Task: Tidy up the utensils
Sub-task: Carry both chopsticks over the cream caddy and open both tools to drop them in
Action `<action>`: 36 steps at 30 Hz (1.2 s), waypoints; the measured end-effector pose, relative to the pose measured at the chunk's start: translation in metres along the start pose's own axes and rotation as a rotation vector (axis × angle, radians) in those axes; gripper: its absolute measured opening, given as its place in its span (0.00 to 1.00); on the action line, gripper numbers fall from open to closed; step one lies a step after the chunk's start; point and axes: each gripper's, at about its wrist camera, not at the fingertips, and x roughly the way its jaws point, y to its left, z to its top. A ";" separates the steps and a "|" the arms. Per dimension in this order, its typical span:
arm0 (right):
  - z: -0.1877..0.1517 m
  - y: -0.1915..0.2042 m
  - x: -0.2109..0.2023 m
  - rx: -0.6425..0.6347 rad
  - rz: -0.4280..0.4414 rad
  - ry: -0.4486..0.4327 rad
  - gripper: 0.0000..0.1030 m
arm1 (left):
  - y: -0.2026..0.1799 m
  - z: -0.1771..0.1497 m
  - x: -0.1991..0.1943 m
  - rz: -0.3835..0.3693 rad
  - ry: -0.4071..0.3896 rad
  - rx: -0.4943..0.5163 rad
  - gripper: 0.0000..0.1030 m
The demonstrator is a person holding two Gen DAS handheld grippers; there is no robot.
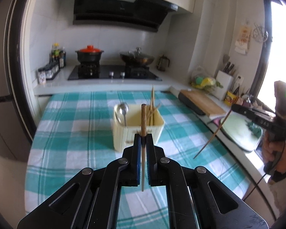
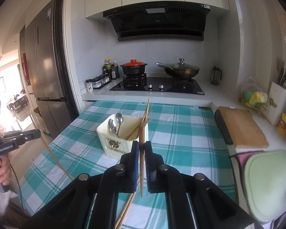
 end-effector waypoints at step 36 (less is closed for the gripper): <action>0.069 0.018 0.185 0.109 0.104 0.034 0.53 | 0.044 0.068 0.189 0.109 0.220 -0.110 0.73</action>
